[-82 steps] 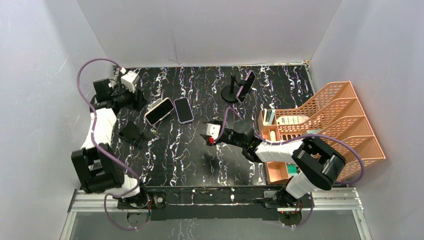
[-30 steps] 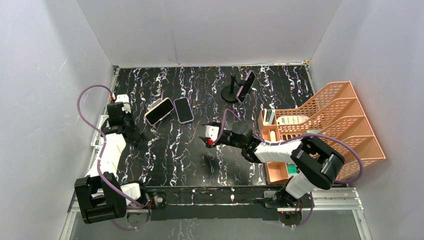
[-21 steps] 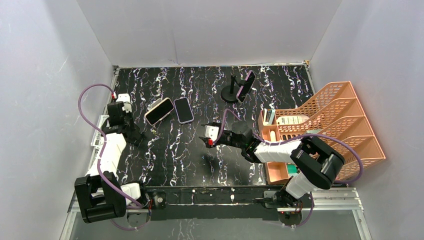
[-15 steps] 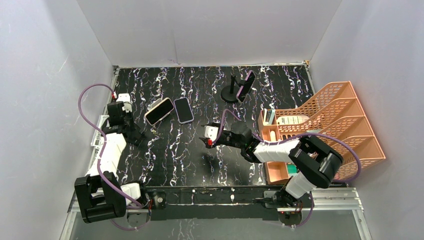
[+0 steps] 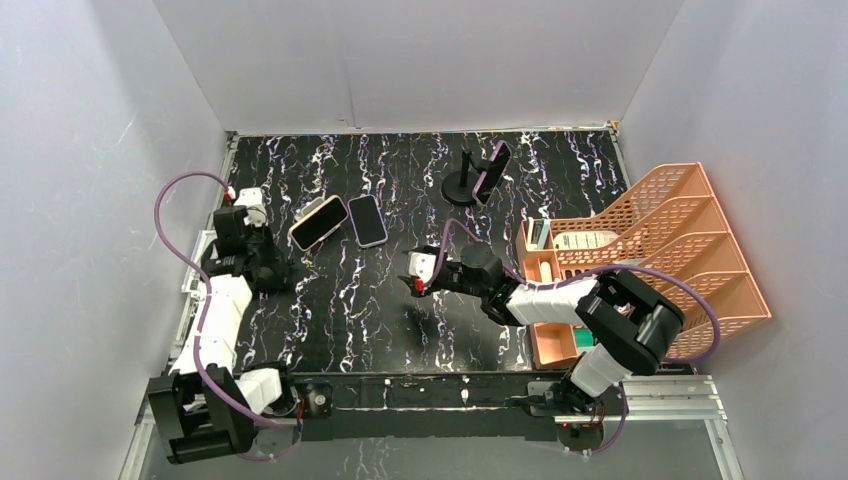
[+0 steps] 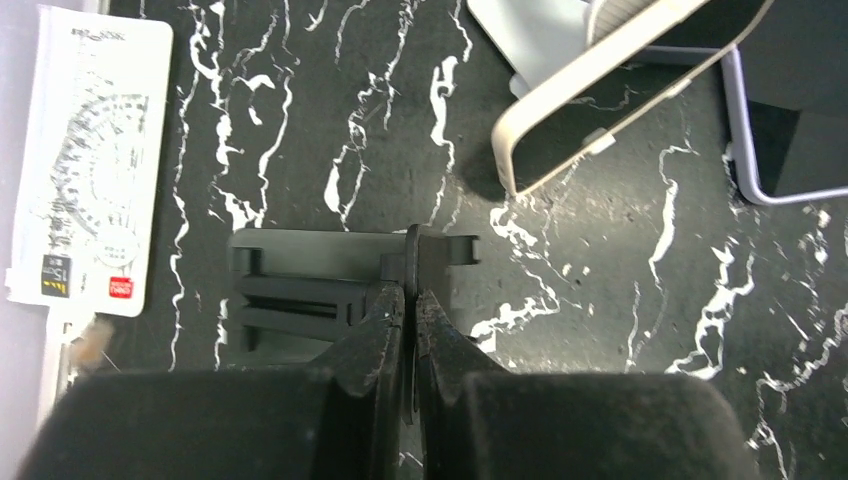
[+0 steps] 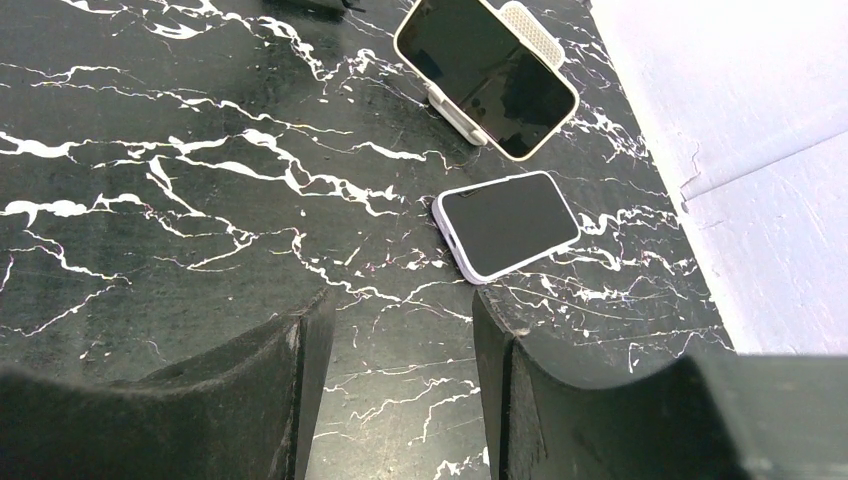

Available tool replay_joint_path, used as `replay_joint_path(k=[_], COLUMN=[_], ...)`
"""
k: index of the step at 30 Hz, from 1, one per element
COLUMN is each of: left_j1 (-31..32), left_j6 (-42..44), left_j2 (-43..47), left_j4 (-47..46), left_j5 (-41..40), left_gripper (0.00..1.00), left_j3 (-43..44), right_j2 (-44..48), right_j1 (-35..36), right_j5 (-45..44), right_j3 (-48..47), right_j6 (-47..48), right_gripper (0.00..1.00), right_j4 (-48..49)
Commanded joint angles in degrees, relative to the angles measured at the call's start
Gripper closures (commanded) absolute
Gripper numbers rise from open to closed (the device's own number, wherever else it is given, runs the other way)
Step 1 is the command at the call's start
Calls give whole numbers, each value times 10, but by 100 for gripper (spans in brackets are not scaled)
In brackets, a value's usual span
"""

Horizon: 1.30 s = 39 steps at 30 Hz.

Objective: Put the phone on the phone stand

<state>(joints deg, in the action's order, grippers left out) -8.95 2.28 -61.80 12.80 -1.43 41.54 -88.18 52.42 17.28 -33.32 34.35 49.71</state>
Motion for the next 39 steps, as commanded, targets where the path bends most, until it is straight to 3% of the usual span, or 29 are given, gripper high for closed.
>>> replay_joint_path(k=[1,13,20,25,32,37,39], left_j1=[2,2,2,2,50,81,117], left_j6=[-36,-66,-81,-63,-37,-38,-34], left_j2=[48,68,82,97,108,94,84], left_j4=[47,54,71,96,133,127,111], left_j5=[41,53,115,239,301,350,368], left_gripper=[100,100,100,100,100,100,100], left_j3=[-7,-8,18,31,57,61,56], right_j2=[-3,-7,-12,14,70,123,149], right_j1=[3,3,3,-1,-10,-10,-11], right_j5=[1,1,0,-24,-29,-121,-193], right_j3=[-26,-27,-28,12,-7,11,12], right_j6=[0,1,1,-40,-82,-111,-169], right_gripper=[39,39,40,38,36,24,9], right_j4=[17,16,17,144,115,179,200])
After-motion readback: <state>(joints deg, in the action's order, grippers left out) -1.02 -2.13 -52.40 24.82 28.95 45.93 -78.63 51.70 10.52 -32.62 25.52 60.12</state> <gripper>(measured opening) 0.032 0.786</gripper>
